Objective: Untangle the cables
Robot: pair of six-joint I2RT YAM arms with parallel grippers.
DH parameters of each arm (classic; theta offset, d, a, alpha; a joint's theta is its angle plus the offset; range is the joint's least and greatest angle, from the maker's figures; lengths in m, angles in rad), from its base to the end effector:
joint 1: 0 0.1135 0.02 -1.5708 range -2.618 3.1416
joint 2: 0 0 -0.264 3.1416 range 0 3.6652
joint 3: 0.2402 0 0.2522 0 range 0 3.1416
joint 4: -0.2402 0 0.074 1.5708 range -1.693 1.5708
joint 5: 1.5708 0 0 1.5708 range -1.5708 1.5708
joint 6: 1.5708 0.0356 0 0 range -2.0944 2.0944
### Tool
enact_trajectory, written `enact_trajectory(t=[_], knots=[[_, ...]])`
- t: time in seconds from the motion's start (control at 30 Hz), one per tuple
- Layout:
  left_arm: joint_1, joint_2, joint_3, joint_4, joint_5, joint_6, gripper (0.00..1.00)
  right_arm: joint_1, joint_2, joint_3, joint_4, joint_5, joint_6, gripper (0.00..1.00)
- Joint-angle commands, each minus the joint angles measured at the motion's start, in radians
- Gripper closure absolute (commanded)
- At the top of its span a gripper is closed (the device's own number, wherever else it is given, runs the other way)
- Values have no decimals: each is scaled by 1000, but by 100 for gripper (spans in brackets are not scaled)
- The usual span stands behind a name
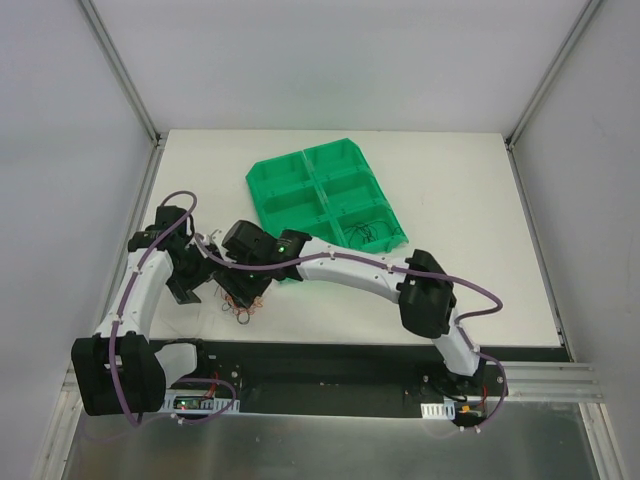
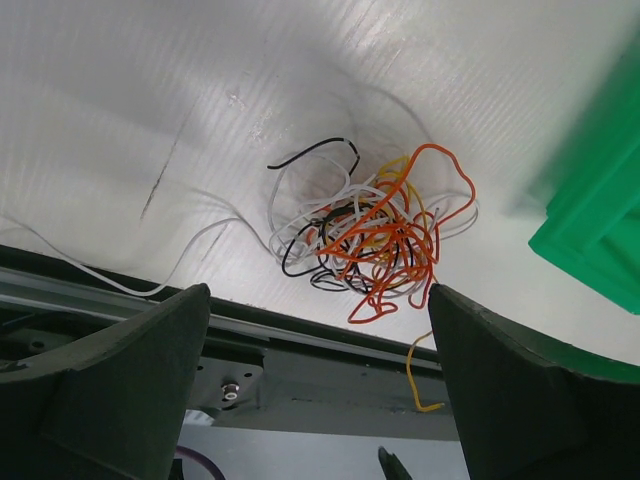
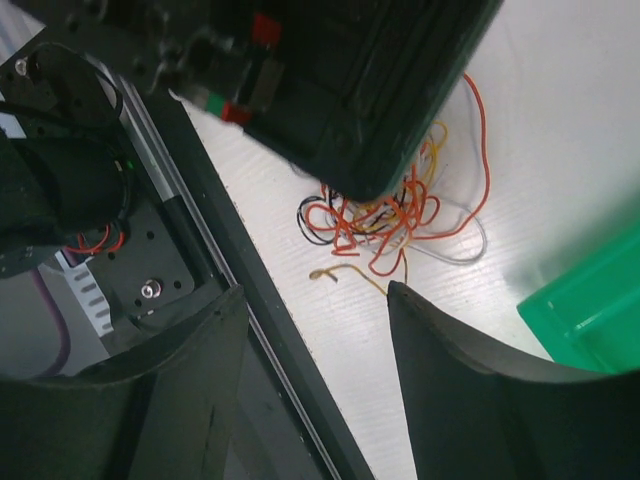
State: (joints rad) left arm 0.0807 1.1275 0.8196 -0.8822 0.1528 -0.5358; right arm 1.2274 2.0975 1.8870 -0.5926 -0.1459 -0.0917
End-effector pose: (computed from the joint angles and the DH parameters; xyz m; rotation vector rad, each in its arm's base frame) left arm 0.1987 0.0106 0.2336 -0.8063 2.6677 -0.3289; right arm 0.1570 0.4543 0.2706 -1.5784 1.9161 0.6919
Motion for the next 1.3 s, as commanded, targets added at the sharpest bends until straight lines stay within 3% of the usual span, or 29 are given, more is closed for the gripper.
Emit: enact_trajectory(t=[0.0, 0.13, 0.2, 0.27, 0.43, 0.57, 0.73, 0.97, 1.27], knots=[[13, 0, 27, -47, 10, 17, 11, 20, 59, 79, 30, 18, 67, 41], [13, 21, 38, -58, 8, 26, 11, 29, 117, 147, 5, 78, 76, 57], [14, 20, 35, -58, 24, 28, 12, 29, 145, 196, -38, 103, 67, 82], [14, 26, 29, -55, 80, 40, 14, 29, 133, 205, -71, 126, 52, 100], [13, 95, -9, -15, 405, 94, 18, 8, -81, 23, 2, 140, 49, 100], [11, 127, -79, 77, 493, 34, 18, -32, -235, -66, 56, 79, 78, 100], [4, 251, -119, 163, 487, -24, 24, -45, -313, 42, -2, 94, 55, 100], [4, 360, -50, 169, 424, 5, 25, -101, -438, 176, -27, 210, 89, 100], [4, 95, 64, 173, 390, 54, 22, -115, -432, 195, -30, 169, 122, 100]])
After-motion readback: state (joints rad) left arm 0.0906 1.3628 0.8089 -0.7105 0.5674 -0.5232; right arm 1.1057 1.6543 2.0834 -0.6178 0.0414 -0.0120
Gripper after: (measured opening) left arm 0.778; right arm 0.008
